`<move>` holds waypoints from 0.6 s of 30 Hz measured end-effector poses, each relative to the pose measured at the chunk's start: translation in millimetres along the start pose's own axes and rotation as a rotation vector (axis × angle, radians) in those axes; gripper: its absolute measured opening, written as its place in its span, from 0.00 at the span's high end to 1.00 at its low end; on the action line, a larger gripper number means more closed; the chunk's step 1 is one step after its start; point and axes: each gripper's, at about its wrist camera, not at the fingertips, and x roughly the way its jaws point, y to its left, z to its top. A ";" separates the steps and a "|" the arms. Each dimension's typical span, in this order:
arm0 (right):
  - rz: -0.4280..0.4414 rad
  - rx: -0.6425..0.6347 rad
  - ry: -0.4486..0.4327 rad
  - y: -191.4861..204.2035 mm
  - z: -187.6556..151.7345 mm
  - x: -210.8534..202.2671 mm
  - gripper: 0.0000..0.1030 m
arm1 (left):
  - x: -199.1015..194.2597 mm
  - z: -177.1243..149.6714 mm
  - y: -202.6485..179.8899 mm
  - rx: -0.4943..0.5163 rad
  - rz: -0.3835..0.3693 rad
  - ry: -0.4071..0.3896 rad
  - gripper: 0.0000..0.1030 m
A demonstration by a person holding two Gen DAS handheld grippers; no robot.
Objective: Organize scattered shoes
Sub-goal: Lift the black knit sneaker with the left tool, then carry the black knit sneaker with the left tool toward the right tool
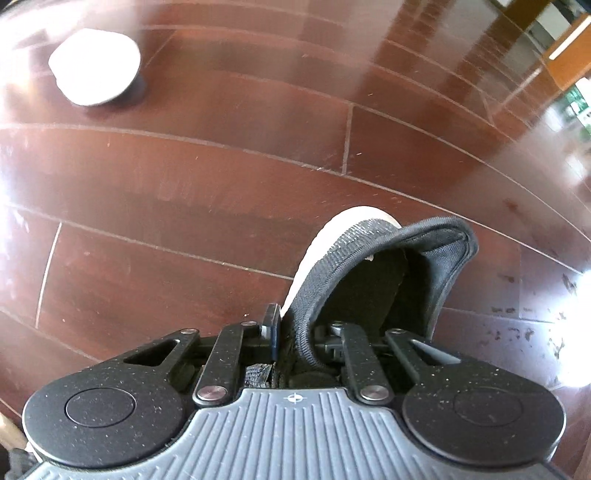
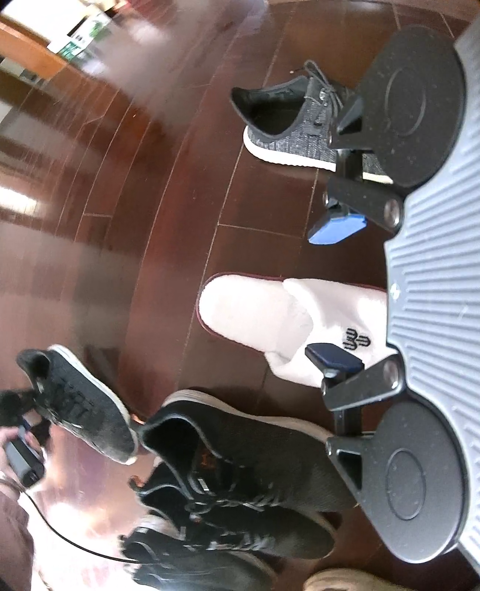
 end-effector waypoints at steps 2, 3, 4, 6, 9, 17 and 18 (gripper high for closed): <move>0.005 0.028 -0.004 -2.5 0.0 -2.3 0.39 | -9.2 1.3 0.5 0.006 -0.014 -0.018 0.84; 0.010 0.050 -0.006 -4.4 -0.1 -4.3 0.39 | -17.6 -13.5 -2.3 0.008 -0.019 -0.024 0.84; 0.012 0.069 -0.007 -5.9 -0.4 -6.5 0.39 | -33.4 -17.7 -7.5 0.014 -0.038 -0.040 0.84; 0.012 0.101 -0.007 -8.6 -1.0 -10.5 0.39 | -64.0 -22.6 -27.5 0.015 -0.063 -0.050 0.84; 0.015 0.151 -0.017 -12.9 -2.9 -18.3 0.39 | -92.0 -30.6 -46.4 0.017 -0.109 -0.057 0.84; -0.003 0.221 -0.041 -20.3 -20.9 -57.0 0.39 | -111.8 -57.9 -91.8 0.031 -0.204 0.013 0.84; -0.005 0.230 -0.042 -21.5 -24.9 -63.7 0.39 | -111.7 -67.1 -97.0 0.029 -0.218 0.034 0.84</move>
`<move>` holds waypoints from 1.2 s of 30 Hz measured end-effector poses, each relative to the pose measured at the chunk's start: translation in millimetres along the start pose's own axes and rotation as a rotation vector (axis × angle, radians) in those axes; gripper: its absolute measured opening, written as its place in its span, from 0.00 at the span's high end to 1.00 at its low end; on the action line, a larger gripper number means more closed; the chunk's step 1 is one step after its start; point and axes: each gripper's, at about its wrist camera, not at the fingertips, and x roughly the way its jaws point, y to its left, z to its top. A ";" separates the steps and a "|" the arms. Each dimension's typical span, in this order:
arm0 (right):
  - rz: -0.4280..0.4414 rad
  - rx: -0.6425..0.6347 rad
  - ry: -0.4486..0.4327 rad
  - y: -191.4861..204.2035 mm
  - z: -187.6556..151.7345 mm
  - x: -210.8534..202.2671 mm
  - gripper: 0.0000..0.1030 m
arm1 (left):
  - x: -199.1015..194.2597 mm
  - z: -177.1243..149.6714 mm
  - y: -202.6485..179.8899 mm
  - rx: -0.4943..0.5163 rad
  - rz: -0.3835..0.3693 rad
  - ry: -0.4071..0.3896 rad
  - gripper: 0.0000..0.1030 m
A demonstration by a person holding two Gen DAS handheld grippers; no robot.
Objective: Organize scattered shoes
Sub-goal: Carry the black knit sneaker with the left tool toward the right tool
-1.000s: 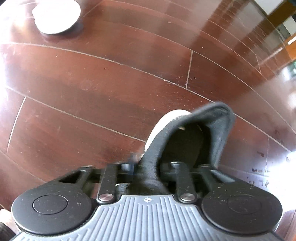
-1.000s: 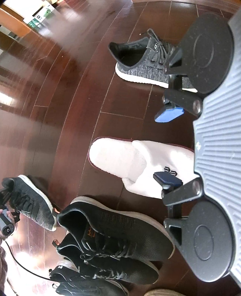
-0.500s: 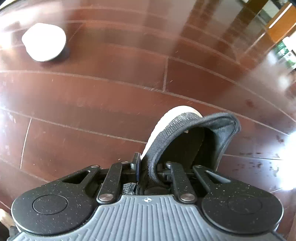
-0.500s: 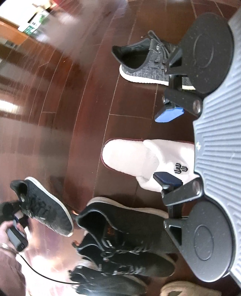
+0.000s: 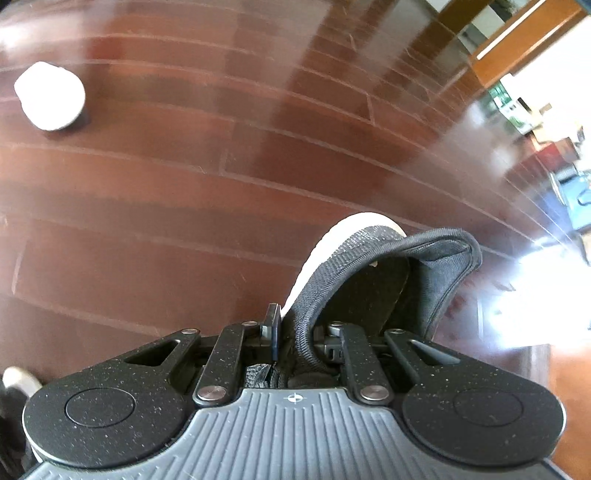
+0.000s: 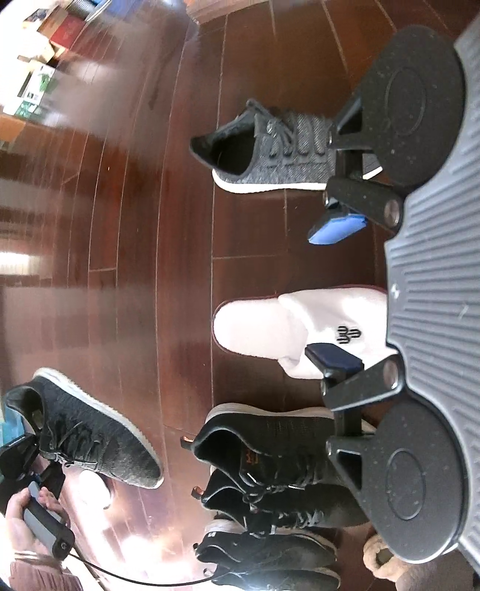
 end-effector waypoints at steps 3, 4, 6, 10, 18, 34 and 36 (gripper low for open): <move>-0.008 0.028 -0.003 -6.4 -11.1 -17.7 0.39 | 6.7 -21.1 -10.8 -0.010 -0.033 0.047 0.84; -0.011 0.035 -0.003 -7.8 -13.9 -21.2 0.39 | 7.3 -31.7 -18.2 -0.012 -0.046 0.066 0.84; -0.019 0.059 -0.003 -12.2 -22.9 -33.0 0.39 | 14.0 -42.8 -23.6 -0.015 -0.058 0.092 0.84; -0.043 0.116 -0.005 -23.0 -42.8 -58.2 0.39 | 25.7 -83.7 -47.8 -0.007 -0.081 0.168 0.84; -0.111 0.264 0.003 -45.0 -97.4 -103.2 0.39 | 53.0 -189.9 -99.3 0.053 -0.121 0.325 0.84; -0.209 0.587 0.041 -69.5 -217.3 -134.2 0.39 | 113.5 -399.6 -168.1 0.137 -0.120 0.560 0.84; -0.218 0.626 0.044 -73.7 -229.7 -133.8 0.39 | 117.8 -412.8 -171.1 0.150 -0.114 0.567 0.84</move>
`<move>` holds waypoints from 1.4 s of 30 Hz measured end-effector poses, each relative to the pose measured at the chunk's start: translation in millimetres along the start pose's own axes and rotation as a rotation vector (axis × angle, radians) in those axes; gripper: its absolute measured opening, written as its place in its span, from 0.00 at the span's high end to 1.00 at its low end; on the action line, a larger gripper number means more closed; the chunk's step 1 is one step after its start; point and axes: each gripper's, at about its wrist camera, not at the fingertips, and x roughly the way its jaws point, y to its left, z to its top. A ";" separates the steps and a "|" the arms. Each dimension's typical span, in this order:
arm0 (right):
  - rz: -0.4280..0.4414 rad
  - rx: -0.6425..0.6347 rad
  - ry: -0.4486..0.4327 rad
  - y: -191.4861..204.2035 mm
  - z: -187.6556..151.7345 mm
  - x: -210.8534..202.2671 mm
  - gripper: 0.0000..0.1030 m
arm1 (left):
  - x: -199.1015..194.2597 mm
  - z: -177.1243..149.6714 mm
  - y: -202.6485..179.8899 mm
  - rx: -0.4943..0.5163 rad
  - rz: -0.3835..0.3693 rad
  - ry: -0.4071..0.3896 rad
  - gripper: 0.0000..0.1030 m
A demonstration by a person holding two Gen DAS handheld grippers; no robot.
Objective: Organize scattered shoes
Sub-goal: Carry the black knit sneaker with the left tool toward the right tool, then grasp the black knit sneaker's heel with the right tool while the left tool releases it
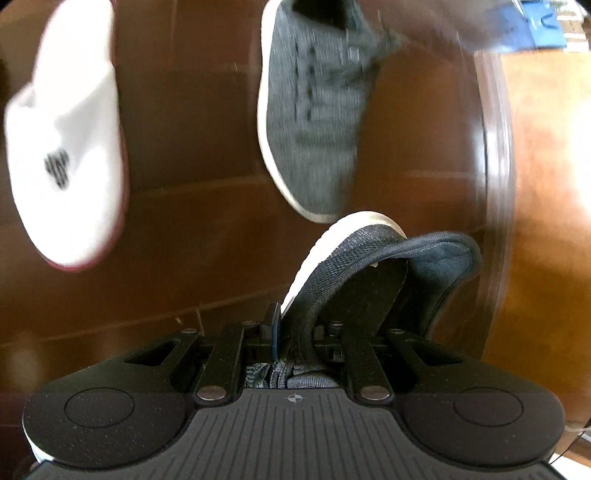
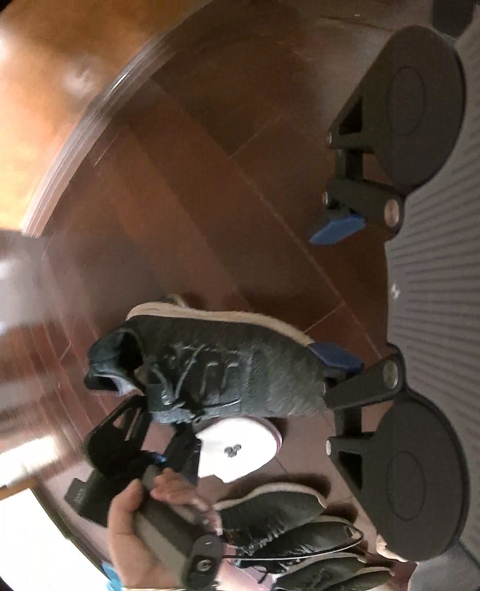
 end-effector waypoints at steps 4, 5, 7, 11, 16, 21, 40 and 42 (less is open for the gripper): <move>-0.013 0.063 0.005 -16.4 -11.0 4.4 0.39 | 30.1 -21.7 -7.3 0.030 0.028 0.027 0.84; -0.017 0.079 0.005 -20.0 -12.5 6.1 0.39 | 35.7 -25.6 -8.5 0.036 0.033 0.032 0.84; -0.023 0.109 0.004 -26.8 -14.5 9.1 0.39 | 51.1 -36.3 -12.2 0.044 0.041 0.048 0.84; -0.035 0.216 -0.012 -42.3 -17.1 15.4 0.39 | 67.2 -42.1 -19.0 0.059 0.029 0.067 0.84; -0.053 0.297 -0.017 -56.8 -17.9 23.6 0.39 | 93.1 -57.4 -25.7 0.091 0.044 0.094 0.84; -0.060 0.242 0.004 -63.6 -16.7 34.2 0.39 | 111.1 -67.2 -25.4 0.109 0.061 0.109 0.84; -0.047 0.212 0.029 -74.9 -7.2 57.8 0.39 | 98.9 -55.9 -22.0 0.188 -0.111 0.158 0.26; -0.047 0.223 0.025 -75.4 -6.9 59.1 0.39 | 82.6 -50.4 -14.2 0.217 -0.120 0.141 0.23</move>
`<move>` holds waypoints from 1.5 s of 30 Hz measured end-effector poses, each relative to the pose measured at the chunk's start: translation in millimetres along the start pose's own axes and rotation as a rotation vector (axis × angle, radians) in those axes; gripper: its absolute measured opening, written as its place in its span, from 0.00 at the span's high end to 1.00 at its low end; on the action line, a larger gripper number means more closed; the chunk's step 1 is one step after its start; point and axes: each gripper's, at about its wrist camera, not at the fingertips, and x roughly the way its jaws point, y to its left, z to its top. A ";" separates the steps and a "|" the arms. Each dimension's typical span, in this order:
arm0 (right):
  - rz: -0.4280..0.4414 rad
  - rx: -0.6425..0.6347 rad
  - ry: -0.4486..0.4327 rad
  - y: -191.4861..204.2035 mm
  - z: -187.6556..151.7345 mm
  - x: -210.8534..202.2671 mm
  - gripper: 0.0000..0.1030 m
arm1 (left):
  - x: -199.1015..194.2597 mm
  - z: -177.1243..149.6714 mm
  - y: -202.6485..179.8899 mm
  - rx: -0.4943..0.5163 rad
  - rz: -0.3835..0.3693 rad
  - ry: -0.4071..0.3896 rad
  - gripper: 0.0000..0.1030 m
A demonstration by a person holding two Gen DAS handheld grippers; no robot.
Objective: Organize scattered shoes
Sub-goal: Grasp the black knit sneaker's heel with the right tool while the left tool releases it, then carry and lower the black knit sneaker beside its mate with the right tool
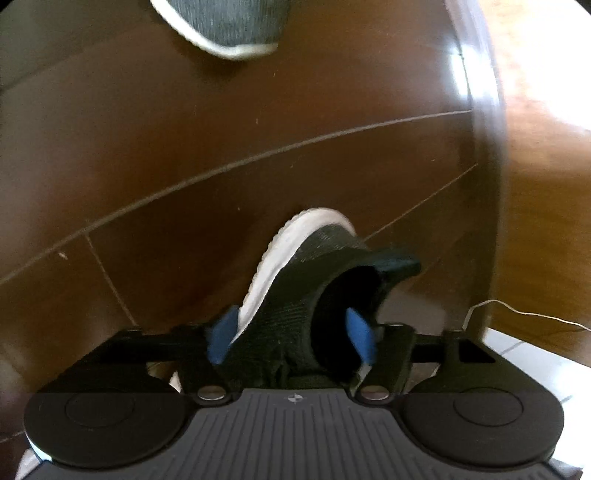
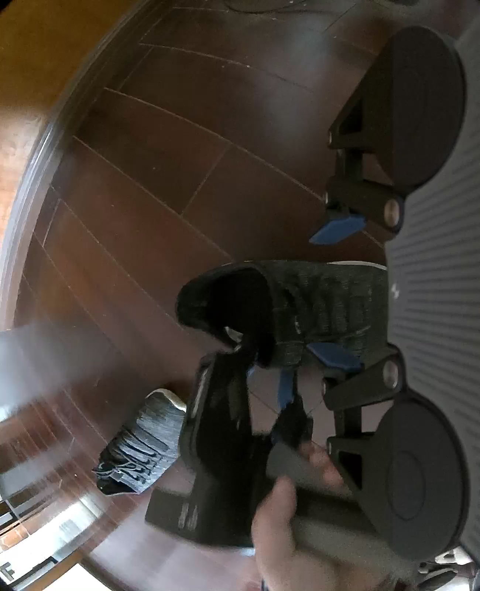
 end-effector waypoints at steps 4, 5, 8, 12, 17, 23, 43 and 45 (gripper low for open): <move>0.006 0.029 -0.004 1.8 2.1 2.3 0.39 | -43.7 -5.3 24.8 0.006 0.065 -0.061 0.20; 0.008 0.027 -0.007 3.3 2.9 2.8 0.39 | -50.8 -6.6 30.1 0.009 0.088 -0.075 0.19; 0.018 -0.021 -0.009 15.0 6.3 7.3 0.39 | -73.2 -13.4 53.4 0.003 0.167 -0.123 0.18; 0.013 -0.172 -0.007 38.0 12.8 18.9 0.39 | -104.3 -8.4 83.3 0.002 0.281 -0.165 0.17; -0.009 -0.358 0.009 64.2 20.7 42.7 0.39 | -133.6 -3.3 106.2 0.016 0.380 -0.206 0.15; -0.041 -0.512 0.071 85.9 20.3 78.1 0.39 | -158.3 -12.0 114.8 0.030 0.465 -0.205 0.09; -0.094 -0.493 0.249 86.6 26.6 148.8 0.77 | -176.1 2.8 130.0 0.065 0.498 -0.174 0.00; -0.099 -0.510 0.251 87.8 25.7 150.1 0.79 | -177.1 4.0 130.3 0.061 0.489 -0.170 0.00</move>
